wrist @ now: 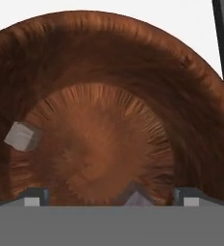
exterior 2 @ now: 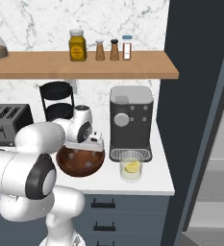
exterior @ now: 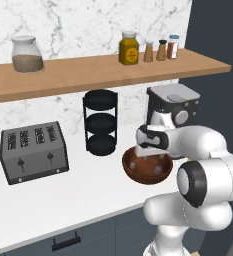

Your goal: Grab a lemon wedge from the fridge and one ice cube from the ice bowl, and put them in the glass of lemonade.

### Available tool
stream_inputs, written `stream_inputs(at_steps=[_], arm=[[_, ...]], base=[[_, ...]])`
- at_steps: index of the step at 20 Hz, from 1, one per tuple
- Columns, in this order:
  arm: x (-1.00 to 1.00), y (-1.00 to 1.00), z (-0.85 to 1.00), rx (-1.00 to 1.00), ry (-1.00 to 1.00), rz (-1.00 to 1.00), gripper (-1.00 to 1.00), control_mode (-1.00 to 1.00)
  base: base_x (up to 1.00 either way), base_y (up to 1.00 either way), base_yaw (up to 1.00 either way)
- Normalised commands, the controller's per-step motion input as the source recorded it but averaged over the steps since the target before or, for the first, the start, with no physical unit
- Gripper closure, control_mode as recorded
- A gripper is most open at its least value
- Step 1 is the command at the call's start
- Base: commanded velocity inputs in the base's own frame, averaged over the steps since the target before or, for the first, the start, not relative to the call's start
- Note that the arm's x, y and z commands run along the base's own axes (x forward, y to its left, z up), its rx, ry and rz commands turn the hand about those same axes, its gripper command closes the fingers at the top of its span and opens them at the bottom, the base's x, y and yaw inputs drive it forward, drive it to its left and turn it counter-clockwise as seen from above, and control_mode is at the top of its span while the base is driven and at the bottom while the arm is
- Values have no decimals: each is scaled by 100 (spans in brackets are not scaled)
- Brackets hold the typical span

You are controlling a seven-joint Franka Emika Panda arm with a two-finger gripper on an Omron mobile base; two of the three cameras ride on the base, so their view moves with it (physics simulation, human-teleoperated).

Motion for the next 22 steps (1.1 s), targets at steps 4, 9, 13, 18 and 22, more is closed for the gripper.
stream_inputs(at_steps=[4, 9, 13, 18, 22], arm=[[22, 0, -25, 0, 0, -5, -100, -100], [0, 0, -16, 0, 2, -7, -100, -100], [0, 0, -30, 0, 9, -8, -100, -100], [-13, 12, -8, 0, 5, -3, -100, -100], [-23, 26, 0, 0, 4, 0, -100, -100]], base=[[0, 0, 0], [0, 0, 0], [0, 0, 0], [0, 0, 0], [0, 0, 0]])
